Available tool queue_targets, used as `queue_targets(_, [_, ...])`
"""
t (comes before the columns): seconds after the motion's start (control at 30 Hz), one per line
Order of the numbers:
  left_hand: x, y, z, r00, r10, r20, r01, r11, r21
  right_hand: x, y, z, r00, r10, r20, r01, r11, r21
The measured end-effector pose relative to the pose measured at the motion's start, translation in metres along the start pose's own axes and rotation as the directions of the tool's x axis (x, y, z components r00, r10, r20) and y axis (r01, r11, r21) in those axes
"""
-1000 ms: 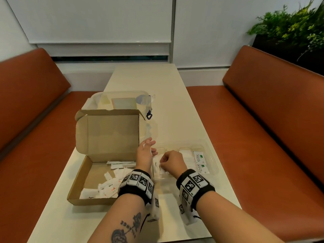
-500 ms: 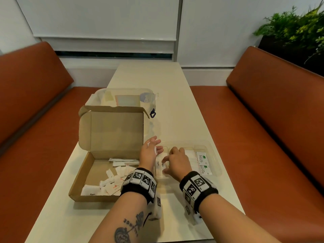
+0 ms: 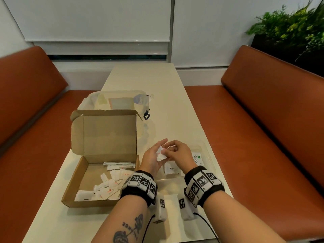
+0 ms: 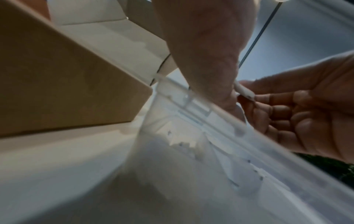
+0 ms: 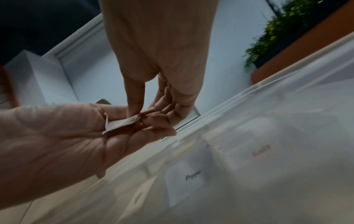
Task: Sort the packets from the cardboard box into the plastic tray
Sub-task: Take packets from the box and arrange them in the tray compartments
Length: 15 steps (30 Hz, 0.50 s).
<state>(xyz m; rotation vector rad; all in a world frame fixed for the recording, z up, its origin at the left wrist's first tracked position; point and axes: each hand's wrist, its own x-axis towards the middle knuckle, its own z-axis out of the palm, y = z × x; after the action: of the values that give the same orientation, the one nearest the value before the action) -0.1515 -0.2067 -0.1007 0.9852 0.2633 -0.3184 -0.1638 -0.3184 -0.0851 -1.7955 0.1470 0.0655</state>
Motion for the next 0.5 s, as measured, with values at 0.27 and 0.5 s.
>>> queue_targets(0.27, [0.0,-0.017,0.017,0.998,0.012,0.065,-0.031,0.957,0.29,0.002,0.014,-0.044,0.991,0.036,-0.127,-0.027,0.997,0.068])
queue_targets(0.5, [0.003,-0.032,0.031,0.998,0.064,0.027,-0.069,0.966,0.248,-0.001,0.023,-0.07,0.991,0.063,-0.121,-0.043,0.986,0.162])
